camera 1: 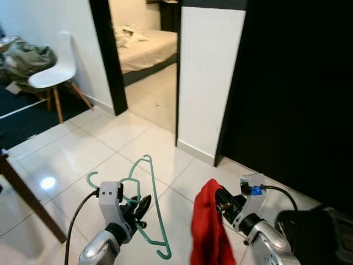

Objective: Hang hanger

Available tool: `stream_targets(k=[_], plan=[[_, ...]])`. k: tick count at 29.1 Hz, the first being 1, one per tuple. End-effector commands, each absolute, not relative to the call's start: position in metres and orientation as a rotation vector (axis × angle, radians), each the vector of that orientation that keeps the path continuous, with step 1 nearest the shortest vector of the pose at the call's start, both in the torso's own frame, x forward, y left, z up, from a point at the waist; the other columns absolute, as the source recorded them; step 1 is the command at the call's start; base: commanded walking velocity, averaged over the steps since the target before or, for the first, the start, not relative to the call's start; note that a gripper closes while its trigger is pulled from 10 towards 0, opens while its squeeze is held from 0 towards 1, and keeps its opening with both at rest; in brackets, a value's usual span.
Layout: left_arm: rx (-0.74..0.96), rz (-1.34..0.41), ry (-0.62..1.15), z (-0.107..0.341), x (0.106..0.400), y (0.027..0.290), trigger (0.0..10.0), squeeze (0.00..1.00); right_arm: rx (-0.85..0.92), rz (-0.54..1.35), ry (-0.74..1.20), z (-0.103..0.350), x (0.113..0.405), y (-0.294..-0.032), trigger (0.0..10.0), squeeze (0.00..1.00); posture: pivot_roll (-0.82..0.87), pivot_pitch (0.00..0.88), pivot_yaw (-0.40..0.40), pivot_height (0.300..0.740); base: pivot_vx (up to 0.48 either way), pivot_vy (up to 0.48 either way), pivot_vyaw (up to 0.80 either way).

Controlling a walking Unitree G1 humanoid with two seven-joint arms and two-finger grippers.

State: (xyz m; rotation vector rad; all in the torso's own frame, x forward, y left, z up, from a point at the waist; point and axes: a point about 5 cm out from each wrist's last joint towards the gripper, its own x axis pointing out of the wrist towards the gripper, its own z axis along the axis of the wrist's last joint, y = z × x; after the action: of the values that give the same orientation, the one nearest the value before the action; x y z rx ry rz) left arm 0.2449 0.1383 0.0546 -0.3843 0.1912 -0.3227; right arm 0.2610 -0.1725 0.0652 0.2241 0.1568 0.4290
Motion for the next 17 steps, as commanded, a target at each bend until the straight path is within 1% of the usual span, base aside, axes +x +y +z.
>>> stream_targets(k=[1,17], plan=[[-0.401,-0.312,0.202,0.0516,0.2431,0.141,10.0,0.0,0.216,0.446,0.129,0.0695,0.2628,-0.1702,10.0,0.0,-0.01,0.0,-0.02,0.74,0.0,0.0,0.66],[-0.414,-0.313,0.204,0.0518,0.2436,0.1404,10.0,0.0,0.213,0.454,0.129,0.07,0.2627,-0.17,10.0,0.0,-0.01,0.0,-0.022,0.74,0.0,0.0,0.67]])
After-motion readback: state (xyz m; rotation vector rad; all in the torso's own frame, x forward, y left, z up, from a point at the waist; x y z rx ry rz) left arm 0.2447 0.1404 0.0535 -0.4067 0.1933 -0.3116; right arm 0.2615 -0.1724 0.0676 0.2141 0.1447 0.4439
